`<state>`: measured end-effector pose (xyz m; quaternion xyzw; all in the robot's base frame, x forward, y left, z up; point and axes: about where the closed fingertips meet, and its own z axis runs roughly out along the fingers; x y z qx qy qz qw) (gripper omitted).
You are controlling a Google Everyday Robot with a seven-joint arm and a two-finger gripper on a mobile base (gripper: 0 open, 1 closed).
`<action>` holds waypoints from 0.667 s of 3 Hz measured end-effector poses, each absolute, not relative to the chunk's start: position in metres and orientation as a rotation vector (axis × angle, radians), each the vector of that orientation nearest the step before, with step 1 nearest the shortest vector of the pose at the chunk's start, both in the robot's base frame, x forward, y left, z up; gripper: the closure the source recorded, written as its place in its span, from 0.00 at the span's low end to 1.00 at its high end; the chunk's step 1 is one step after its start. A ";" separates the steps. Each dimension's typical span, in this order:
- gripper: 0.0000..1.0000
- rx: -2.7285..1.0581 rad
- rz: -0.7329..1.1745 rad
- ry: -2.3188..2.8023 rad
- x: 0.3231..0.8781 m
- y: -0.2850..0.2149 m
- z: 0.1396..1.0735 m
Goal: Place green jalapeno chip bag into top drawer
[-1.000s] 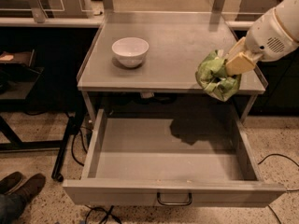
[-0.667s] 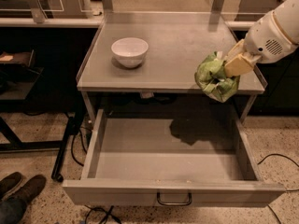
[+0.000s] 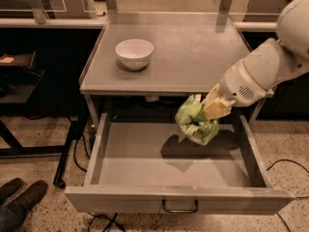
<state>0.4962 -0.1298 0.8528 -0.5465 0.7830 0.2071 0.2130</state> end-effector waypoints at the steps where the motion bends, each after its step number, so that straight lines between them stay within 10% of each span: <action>1: 1.00 -1.561 0.655 2.192 0.487 -0.108 0.818; 2: 1.00 -1.564 0.655 2.194 0.485 -0.108 0.817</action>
Offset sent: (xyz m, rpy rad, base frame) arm -0.0084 0.0136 -0.0196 -0.0030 0.0342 0.0397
